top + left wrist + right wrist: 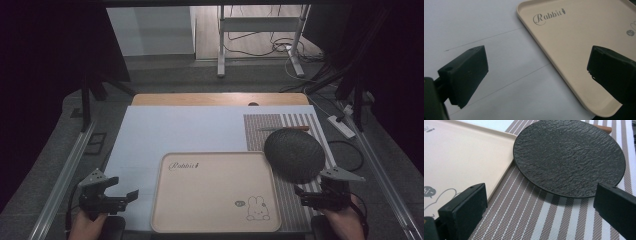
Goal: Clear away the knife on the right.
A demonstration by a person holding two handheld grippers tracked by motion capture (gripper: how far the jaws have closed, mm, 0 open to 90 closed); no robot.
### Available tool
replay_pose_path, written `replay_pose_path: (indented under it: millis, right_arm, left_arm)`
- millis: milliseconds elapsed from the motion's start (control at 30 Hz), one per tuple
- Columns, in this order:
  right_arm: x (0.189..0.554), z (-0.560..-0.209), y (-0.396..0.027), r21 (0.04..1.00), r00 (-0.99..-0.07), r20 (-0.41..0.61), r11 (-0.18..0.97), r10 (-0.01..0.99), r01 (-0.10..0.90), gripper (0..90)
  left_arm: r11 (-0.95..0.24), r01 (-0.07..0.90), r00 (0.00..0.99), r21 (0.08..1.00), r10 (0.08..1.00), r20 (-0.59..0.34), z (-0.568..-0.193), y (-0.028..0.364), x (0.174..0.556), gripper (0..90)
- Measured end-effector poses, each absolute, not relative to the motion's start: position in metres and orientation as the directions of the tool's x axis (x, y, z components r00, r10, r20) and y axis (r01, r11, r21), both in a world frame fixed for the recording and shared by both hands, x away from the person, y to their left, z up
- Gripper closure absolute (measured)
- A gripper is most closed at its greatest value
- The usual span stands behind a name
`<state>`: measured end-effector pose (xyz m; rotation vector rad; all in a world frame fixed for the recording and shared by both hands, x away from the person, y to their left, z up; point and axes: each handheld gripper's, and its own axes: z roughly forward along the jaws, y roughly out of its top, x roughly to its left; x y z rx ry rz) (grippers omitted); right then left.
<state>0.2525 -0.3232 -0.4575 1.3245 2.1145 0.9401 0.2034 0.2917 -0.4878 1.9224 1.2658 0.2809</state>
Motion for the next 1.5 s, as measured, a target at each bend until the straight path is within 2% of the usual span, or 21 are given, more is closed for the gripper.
replay_pose_path:
  millis: [900,1500]
  right_arm:
    - [0.258,-0.459,-0.320,0.715,-0.495,-0.001,0.347,0.869,0.607,0.0]
    - [0.271,-0.456,-0.316,0.728,-0.551,-0.004,0.379,0.835,0.571,0.0]
  left_arm:
    - [-0.177,0.667,0.475,0.724,0.849,-0.230,-0.488,0.292,0.202,3.4]
    - [-0.161,0.672,0.468,0.723,0.849,-0.246,-0.488,0.294,0.203,3.1]
